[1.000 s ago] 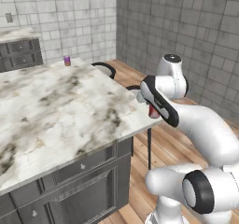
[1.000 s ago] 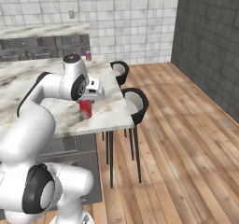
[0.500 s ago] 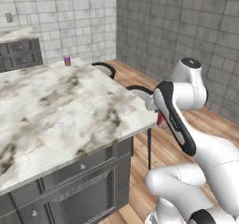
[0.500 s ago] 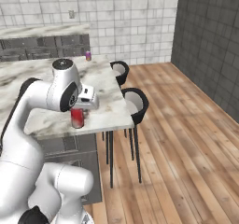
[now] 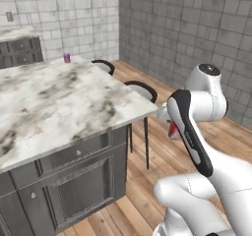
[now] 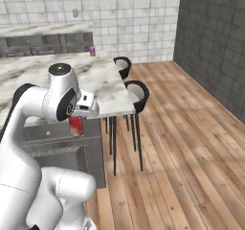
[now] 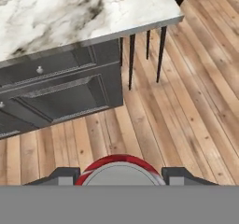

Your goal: Four empty soda cans are scattered around the kitchen. Gather all the cans and cluster them next to the stove for recycling.

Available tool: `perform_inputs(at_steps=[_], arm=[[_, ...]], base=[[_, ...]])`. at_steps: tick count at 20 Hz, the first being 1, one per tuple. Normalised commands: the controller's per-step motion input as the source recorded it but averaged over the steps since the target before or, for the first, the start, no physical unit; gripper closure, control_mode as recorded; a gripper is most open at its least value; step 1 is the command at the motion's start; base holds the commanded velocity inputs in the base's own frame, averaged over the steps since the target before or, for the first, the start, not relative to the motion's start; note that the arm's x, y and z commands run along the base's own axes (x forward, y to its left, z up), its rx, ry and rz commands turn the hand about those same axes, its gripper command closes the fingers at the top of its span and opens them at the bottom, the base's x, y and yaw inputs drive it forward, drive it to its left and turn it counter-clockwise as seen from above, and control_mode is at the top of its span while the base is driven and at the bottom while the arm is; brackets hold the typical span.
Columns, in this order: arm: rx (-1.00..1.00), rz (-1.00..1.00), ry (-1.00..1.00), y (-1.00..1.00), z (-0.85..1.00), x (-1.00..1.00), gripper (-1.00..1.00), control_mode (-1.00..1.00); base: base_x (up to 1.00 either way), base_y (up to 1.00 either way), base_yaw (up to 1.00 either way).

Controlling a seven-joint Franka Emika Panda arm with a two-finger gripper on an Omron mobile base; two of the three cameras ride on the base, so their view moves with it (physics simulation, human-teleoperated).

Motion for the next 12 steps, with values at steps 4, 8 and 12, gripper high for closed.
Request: perform_inputs(at_steps=[4, 8, 12], arm=[[0.00, 0.00, 0.00, 0.00, 0.00, 0.00, 1.00, 1.00], [0.00, 0.00, 0.00, 0.00, 0.00, 0.00, 1.00, 1.00], [0.00, 0.00, 0.00, 0.00, 0.00, 0.00, 1.00, 1.00]], base=[[-0.56, 0.60, 0.10], [-0.44, 0.60, 0.21], [-0.45, 0.53, 0.26]])
